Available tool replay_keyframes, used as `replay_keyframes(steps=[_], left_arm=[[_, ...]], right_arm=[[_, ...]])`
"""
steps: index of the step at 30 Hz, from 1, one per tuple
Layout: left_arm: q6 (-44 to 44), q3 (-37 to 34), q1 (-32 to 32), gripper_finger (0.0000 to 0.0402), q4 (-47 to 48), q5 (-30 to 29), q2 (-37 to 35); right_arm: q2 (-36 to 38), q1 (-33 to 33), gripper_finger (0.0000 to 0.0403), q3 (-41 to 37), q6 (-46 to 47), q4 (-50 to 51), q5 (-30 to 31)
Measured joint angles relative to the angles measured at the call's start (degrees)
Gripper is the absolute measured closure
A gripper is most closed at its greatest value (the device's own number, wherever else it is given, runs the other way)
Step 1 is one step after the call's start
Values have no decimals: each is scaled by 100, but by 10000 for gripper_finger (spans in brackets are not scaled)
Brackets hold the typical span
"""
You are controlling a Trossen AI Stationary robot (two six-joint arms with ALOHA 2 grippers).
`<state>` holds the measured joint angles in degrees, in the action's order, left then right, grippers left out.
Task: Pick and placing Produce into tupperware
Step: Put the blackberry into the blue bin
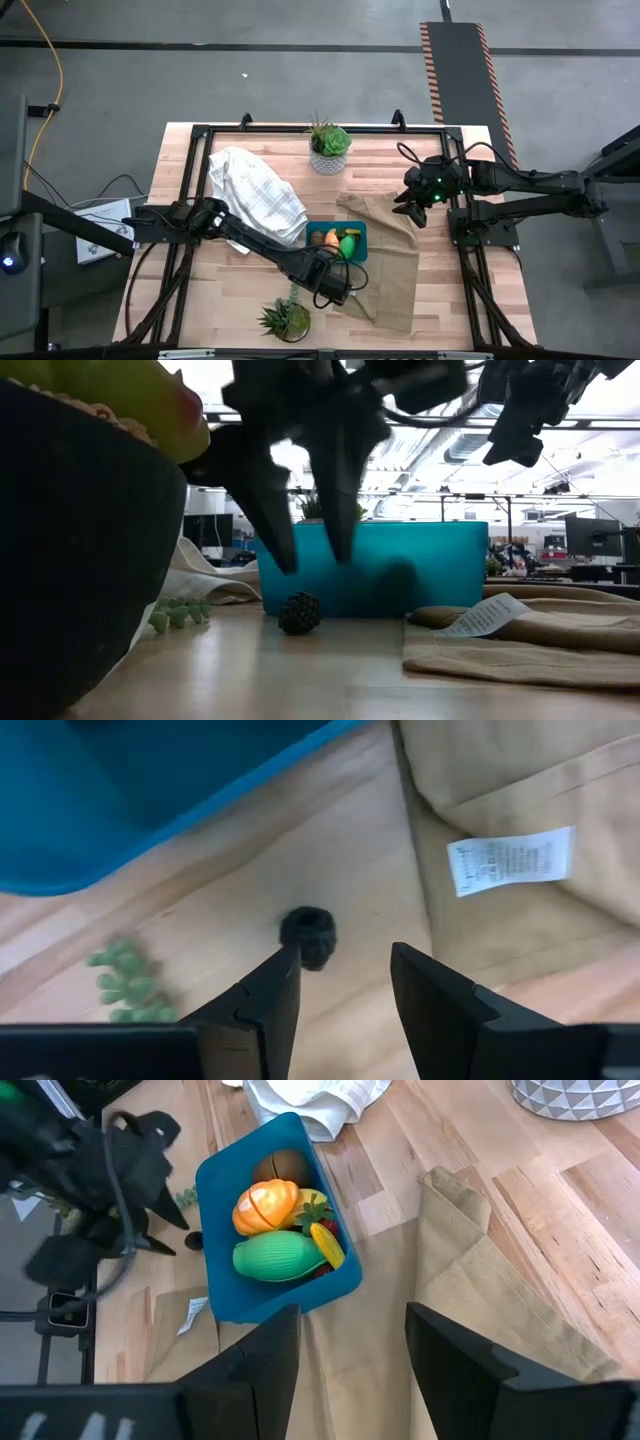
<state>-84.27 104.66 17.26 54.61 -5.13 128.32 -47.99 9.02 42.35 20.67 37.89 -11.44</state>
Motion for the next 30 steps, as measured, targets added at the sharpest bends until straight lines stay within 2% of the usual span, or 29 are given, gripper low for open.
replay_keyframes(steps=[8,20,30], left_arm=[[39,-17,0,257,-115,257,175],[46,-17,2,256,-81,259,228],[641,-17,2,257,-103,260,228]], right_arm=[[0,-2,229,0,0,2,0],[0,0,229,0,-18,2,-2],[-2,0,229,0,-18,2,-2]])
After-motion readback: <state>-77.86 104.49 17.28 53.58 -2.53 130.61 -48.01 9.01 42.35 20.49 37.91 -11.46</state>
